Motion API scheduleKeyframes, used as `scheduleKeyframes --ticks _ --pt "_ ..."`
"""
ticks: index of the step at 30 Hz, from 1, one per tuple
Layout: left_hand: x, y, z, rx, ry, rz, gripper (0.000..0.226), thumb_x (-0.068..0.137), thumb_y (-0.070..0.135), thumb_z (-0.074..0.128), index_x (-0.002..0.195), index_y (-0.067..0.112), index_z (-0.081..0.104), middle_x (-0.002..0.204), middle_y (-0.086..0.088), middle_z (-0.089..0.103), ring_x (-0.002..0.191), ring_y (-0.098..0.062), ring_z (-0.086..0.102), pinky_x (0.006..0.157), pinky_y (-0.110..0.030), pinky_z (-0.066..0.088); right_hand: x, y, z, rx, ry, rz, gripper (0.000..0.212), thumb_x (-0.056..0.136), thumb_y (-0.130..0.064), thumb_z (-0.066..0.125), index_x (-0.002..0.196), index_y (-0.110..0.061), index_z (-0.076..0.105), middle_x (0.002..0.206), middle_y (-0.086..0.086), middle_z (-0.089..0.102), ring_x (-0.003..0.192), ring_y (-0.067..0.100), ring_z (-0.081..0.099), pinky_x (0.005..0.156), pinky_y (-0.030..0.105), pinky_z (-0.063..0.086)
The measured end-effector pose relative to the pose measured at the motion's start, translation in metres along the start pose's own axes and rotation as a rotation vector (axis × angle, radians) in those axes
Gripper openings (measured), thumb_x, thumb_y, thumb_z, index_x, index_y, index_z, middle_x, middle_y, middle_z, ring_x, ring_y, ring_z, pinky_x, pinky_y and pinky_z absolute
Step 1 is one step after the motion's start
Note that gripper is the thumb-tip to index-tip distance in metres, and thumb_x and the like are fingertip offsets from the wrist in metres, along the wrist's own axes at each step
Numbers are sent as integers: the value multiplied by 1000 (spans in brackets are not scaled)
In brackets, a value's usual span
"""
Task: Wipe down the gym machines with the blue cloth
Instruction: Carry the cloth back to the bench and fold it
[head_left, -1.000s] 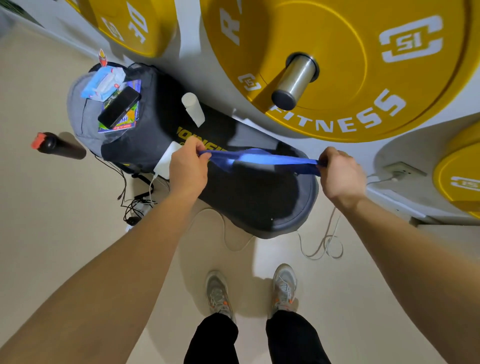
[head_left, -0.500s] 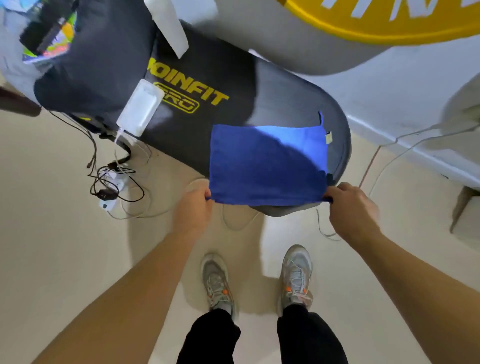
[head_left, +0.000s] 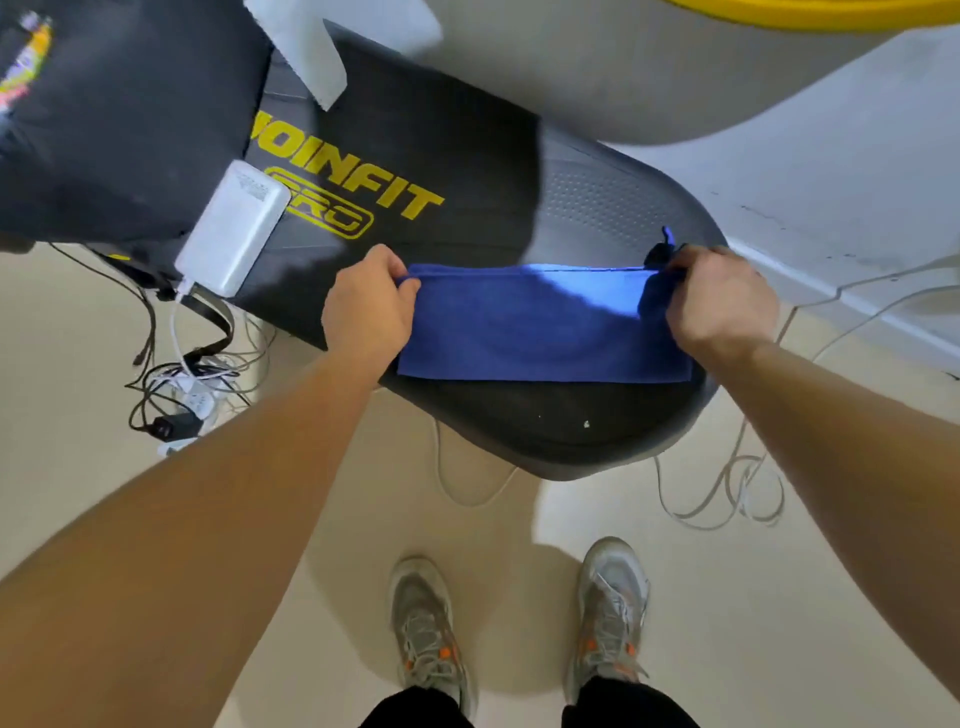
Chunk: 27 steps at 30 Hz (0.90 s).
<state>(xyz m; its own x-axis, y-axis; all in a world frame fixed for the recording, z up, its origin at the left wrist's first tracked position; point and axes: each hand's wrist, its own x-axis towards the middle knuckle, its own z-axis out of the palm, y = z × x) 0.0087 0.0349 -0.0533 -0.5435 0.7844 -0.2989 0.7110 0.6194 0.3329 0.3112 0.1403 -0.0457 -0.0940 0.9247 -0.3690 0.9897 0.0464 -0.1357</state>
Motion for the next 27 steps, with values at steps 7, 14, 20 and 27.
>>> scheduleKeyframes --ticks 7,14,20,27 --pt "11 2 7 270 -27 244 20 97 29 59 116 24 57 122 -6 46 113 -24 46 79 -38 49 -50 -52 42 -32 347 -297 19 78 -14 60 96 -11 64 96 16 58 83 38 55 67 45 47" --pt "15 5 -17 -182 -166 32 9 87 24 72 89 23 63 76 6 65 70 -10 64 69 -28 52 -109 -189 86 201 -76 -163 63 76 -71 61 116 -22 54 112 0 52 103 22 51 84 39 39" --pt "3 8 -41 -288 -238 -12 11 86 17 75 91 18 65 75 -1 69 59 -10 68 60 -25 59 -105 -200 87 230 -42 -74 37 89 -42 63 115 -19 52 114 5 57 106 26 56 87 43 43" --pt "-21 76 -35 -526 -223 -69 18 84 16 76 91 21 60 86 -4 68 71 -16 71 50 -21 54 -117 -102 15 608 -32 -80 25 88 -12 62 113 -13 60 97 5 67 87 26 61 76 33 48"
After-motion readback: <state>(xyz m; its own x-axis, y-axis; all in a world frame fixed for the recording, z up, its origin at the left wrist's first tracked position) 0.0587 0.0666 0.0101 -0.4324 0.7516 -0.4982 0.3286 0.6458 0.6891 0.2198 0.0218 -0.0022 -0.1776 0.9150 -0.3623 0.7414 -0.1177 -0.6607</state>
